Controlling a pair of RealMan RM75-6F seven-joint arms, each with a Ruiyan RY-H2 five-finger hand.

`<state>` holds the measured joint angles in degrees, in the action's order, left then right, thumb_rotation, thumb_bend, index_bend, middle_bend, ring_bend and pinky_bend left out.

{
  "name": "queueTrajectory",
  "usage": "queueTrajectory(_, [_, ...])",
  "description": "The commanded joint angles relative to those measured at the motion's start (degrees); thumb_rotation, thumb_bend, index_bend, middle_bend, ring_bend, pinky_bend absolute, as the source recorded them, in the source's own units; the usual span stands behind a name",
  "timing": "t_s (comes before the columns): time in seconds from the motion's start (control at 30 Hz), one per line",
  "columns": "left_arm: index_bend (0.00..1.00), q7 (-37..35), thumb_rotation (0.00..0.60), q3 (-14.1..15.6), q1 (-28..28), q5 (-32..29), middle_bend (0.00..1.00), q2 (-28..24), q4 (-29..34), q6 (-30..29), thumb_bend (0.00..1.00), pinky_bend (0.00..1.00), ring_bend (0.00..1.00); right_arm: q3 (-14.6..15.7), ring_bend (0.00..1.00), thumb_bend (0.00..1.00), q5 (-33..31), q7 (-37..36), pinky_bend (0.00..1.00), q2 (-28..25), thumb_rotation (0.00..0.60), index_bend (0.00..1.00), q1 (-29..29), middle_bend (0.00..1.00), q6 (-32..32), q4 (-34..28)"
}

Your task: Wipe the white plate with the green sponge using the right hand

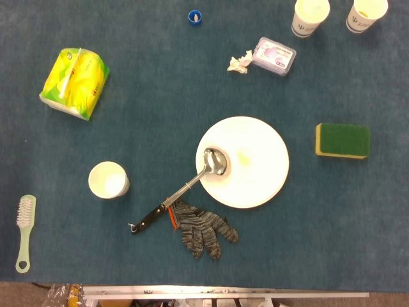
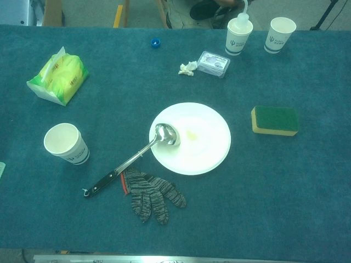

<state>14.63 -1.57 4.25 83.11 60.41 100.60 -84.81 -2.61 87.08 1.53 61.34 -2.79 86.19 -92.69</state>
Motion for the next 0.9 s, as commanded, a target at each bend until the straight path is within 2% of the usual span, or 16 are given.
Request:
queueTrajectory(0.03, [0.27, 0.1, 0.6, 0.1, 0.0, 0.1, 0.26, 0.0, 0.1, 0.1, 0.39, 0.19, 0.16, 0.1, 0.23, 0.4, 0.1, -0.2, 0.27, -0.1, 0.6, 0.27, 0.2, 0.35, 0.1, 0.1])
queueTrajectory(0.4, [0.27, 0.1, 0.6, 0.0, 0.1, 0.2, 0.26, -0.1, 0.1, 0.1, 0.39, 0.19, 0.16, -0.2, 0.23, 0.38, 0.0, -1.0, 0.27, -0.3, 0.6, 0.27, -0.1, 0.34, -0.2, 0.5])
queueTrajectory(0.63, [0.27, 0.0, 0.6, -0.1, 0.6, -0.1, 0.26, -0.4, 0.1, 1.0, 0.39, 0.19, 0.16, -1.7, 0.23, 0.25, -1.8, 1.7, 0.27, -0.9, 0.6, 0.26, -2.4, 0.32, -3.5, -3.9])
queueTrajectory(0.77, [0.27, -0.3, 0.6, -0.1, 1.0, -0.2, 0.26, -0.4, 0.0, 2.0, 0.39, 0.19, 0.16, -3.3, 0.22, 0.15, -4.8, 4.7, 0.28, -0.7, 0.6, 0.21, -4.2, 0.29, -5.7, -8.3])
queueTrajectory(0.9, [0.27, -1.0, 0.6, -0.2, 1.3, -0.2, 0.26, -0.6, -0.4, 2.4, 0.39, 0.19, 0.16, -4.3, 0.21, 0.14, -8.8, 8.4, 0.31, 0.5, 0.6, 0.18, -6.4, 0.29, -9.5, -10.6])
